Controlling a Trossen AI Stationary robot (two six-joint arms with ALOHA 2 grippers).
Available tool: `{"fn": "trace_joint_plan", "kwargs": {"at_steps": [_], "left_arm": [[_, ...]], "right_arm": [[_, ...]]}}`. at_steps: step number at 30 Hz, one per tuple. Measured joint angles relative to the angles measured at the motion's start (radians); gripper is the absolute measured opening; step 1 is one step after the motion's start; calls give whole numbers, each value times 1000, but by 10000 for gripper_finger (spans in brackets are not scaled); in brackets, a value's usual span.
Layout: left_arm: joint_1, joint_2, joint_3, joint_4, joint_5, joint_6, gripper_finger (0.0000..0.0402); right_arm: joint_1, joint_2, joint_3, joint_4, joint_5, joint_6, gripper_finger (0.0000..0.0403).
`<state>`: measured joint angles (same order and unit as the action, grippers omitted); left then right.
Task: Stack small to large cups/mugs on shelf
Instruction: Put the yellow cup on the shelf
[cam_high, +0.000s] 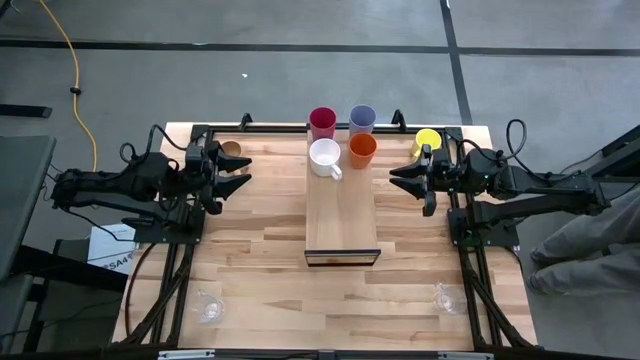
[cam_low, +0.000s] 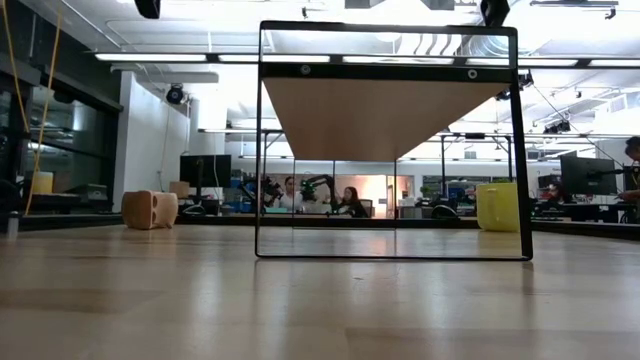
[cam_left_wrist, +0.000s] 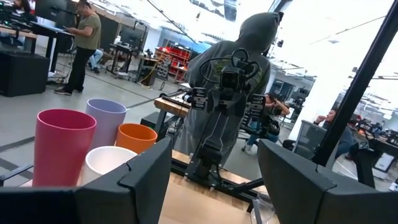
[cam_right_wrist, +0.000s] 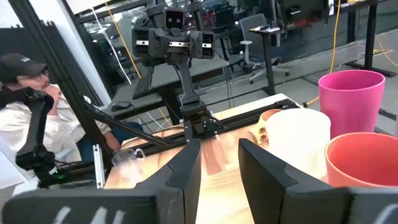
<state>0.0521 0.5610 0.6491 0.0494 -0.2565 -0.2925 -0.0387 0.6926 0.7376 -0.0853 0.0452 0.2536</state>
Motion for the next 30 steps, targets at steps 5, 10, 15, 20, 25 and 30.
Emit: {"fn": "trace_joint_plan", "kwargs": {"at_steps": [5, 10, 15, 20, 25, 30], "left_arm": [[0, 0, 0, 0, 0, 0, 228], [0, 0, 0, 0, 0, 0, 228], [0, 0, 0, 0, 0, 0, 228], [0, 0, 0, 0, 0, 0, 227], [0, 0, 0, 1, 1, 0, 227], [0, 1, 0, 1, 0, 0, 227]], "right_arm": [[0, 0, 0, 0, 0, 34, 99], [0, 0, 0, 0, 0, 34, 99], [0, 0, 0, 0, 17, 37, 99], [0, 0, 1, -3, 111, 101, 99], [-24, 63, 158, -437, 398, 429, 99], [-166, 186, 317, -960, 476, 686, 102]]}}
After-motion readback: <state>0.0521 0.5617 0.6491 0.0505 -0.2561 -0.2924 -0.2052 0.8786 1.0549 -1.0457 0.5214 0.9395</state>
